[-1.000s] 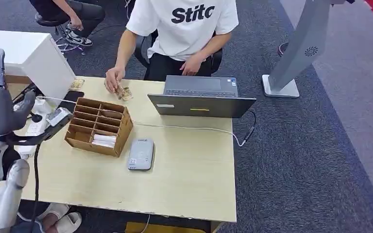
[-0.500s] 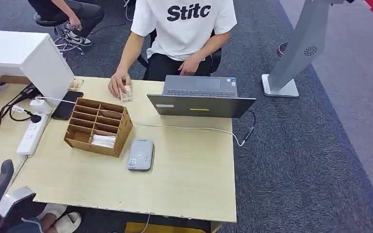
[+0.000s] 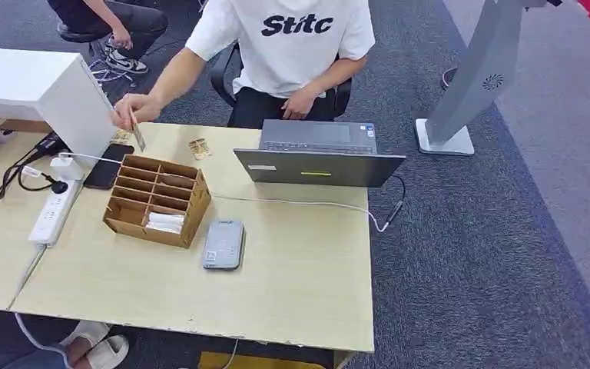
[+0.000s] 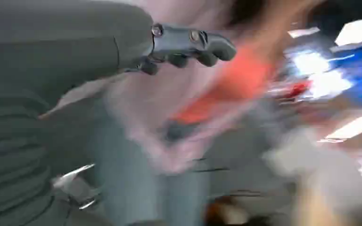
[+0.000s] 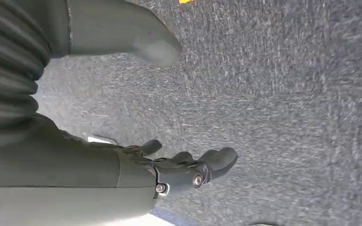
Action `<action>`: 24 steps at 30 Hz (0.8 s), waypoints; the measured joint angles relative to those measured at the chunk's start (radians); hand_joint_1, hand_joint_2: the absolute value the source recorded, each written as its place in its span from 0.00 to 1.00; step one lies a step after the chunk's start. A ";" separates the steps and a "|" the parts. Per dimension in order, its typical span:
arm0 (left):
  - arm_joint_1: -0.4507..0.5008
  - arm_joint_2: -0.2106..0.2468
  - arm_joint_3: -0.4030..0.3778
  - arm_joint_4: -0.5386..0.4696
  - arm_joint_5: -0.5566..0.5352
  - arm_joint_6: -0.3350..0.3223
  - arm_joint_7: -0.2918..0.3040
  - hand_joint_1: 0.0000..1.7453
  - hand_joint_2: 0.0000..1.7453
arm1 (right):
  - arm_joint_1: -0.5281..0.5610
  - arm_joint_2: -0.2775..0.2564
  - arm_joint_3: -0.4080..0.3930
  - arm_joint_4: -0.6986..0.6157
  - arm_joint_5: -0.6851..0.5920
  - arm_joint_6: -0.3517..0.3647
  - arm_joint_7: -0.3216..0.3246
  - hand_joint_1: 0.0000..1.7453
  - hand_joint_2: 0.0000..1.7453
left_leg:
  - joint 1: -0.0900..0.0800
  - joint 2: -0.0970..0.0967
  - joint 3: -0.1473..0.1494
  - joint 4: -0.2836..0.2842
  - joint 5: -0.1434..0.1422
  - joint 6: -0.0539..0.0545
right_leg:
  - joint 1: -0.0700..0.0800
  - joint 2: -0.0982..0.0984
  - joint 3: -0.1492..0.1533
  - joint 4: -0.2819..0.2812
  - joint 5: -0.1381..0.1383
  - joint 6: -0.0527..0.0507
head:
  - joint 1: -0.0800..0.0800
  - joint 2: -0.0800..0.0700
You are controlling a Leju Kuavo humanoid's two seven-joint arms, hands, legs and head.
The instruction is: Pass the card to the sensor for recognition and then transmit it.
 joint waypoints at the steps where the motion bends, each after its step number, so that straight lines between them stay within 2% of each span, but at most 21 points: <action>1: -0.016 0.006 0.056 0.087 0.020 0.000 -0.010 0.00 1.00 | 0.000 0.000 0.003 0.000 0.005 0.000 0.003 0.00 1.00 | 0.000 0.000 0.001 0.000 0.000 0.000 | 0.000 0.000 0.000 0.000 0.000 0.000 | -0.002 0.000; 3: -0.040 0.017 0.134 0.220 0.030 0.011 -0.011 0.00 1.00 | 0.000 0.000 0.006 0.000 0.011 0.000 0.018 0.00 1.00 | 0.000 -0.003 0.001 0.000 0.000 0.000 | 0.000 -0.002 -0.001 0.000 0.000 0.000 | -0.001 0.000; 6: -0.079 0.057 0.209 0.462 -0.037 0.118 0.105 0.00 1.00 | -0.004 0.001 0.020 0.000 0.026 0.000 0.053 0.00 1.00 | 0.000 -0.004 0.001 0.000 0.000 0.000 | 0.000 -0.004 0.001 0.000 0.000 0.000 | 0.000 0.000; 9: -0.101 0.076 0.240 0.624 -0.046 0.153 0.126 0.00 1.00 | -0.005 0.002 0.032 0.000 0.028 0.000 0.062 0.00 1.00 | -0.001 -0.005 0.001 0.001 0.000 0.000 | -0.001 -0.005 0.002 0.000 0.000 0.000 | 0.003 0.000; 11: -0.120 0.098 0.260 0.766 -0.080 0.190 0.180 0.00 1.00 | -0.006 0.004 0.042 -0.001 0.032 0.000 0.075 0.00 1.00 | -0.001 -0.005 0.001 0.001 0.000 0.000 | -0.002 -0.005 0.002 0.000 0.000 0.000 | 0.002 0.000; 13: -0.133 0.092 0.259 0.876 -0.163 0.195 0.249 0.00 1.00 | -0.005 0.008 0.059 -0.001 0.034 0.000 0.087 0.00 1.00 | -0.001 -0.005 0.001 0.001 0.001 0.000 | -0.002 -0.005 0.002 -0.001 0.000 0.001 | 0.002 0.000; 15: -0.146 0.078 0.253 0.962 -0.229 0.179 0.279 0.00 1.00 | -0.006 0.012 0.075 -0.003 0.046 0.000 0.103 0.00 1.00 | -0.001 -0.005 0.001 0.001 0.001 0.001 | -0.002 -0.005 0.002 -0.001 0.000 0.001 | 0.002 0.000; 17: -0.157 0.056 0.220 1.030 -0.319 0.143 0.277 0.00 1.00 | -0.007 0.013 0.099 -0.010 0.061 0.000 0.120 0.00 1.00 | -0.001 -0.005 0.001 0.001 0.001 0.002 | -0.002 -0.005 0.002 -0.001 0.001 0.001 | 0.003 0.000; 20: -0.171 0.037 0.133 1.100 -0.465 0.083 0.214 0.00 1.00 | -0.011 0.013 0.142 -0.027 0.088 0.001 0.140 0.00 1.00 | -0.002 -0.005 0.001 0.001 0.001 0.002 | -0.002 -0.004 0.002 -0.001 0.001 0.002 | 0.004 0.000; 24: -0.185 0.036 0.044 1.139 -0.516 0.032 0.145 0.00 1.00 | -0.017 0.013 0.172 -0.040 0.132 0.003 0.155 0.00 1.00 | -0.001 -0.004 0.001 0.001 0.002 0.001 | -0.002 -0.004 0.002 -0.001 0.002 0.002 | 0.003 0.000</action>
